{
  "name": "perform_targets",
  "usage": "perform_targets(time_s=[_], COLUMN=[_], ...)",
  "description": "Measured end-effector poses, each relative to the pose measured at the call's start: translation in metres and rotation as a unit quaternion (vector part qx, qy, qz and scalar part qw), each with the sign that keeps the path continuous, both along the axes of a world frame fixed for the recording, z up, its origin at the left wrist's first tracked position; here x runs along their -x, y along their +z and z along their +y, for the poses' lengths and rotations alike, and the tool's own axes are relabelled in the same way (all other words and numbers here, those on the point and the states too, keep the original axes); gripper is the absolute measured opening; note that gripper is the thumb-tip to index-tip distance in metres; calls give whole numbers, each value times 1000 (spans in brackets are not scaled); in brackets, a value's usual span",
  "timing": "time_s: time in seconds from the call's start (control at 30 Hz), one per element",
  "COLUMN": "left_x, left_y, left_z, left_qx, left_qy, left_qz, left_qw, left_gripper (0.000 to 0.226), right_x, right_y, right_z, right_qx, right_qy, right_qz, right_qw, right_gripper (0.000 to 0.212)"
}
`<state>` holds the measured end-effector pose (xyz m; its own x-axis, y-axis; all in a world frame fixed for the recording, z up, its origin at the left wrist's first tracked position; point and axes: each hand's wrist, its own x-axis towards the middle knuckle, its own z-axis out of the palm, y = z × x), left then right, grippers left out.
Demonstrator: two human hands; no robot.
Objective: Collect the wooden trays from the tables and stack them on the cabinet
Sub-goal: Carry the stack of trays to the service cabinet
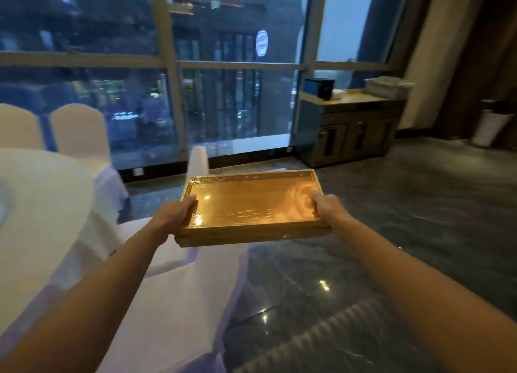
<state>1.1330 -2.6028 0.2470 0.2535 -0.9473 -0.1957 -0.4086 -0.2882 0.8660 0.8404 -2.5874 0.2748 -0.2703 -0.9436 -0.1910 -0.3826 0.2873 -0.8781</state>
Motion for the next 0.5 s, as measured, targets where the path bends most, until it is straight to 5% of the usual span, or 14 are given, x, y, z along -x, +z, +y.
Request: perform_targets(time_s=[0.5], left_x=[270], left_y=[-16], left_z=[-175], left_qx=[7], left_qy=[-139], left_qz=[-53], left_qw=[989], left_gripper=[54], right_x=[246], right_y=[-30], right_z=[-73], right_qx=[-16], right_qy=[-181], right_qz=[-33], right_qw=[983], right_gripper=[51])
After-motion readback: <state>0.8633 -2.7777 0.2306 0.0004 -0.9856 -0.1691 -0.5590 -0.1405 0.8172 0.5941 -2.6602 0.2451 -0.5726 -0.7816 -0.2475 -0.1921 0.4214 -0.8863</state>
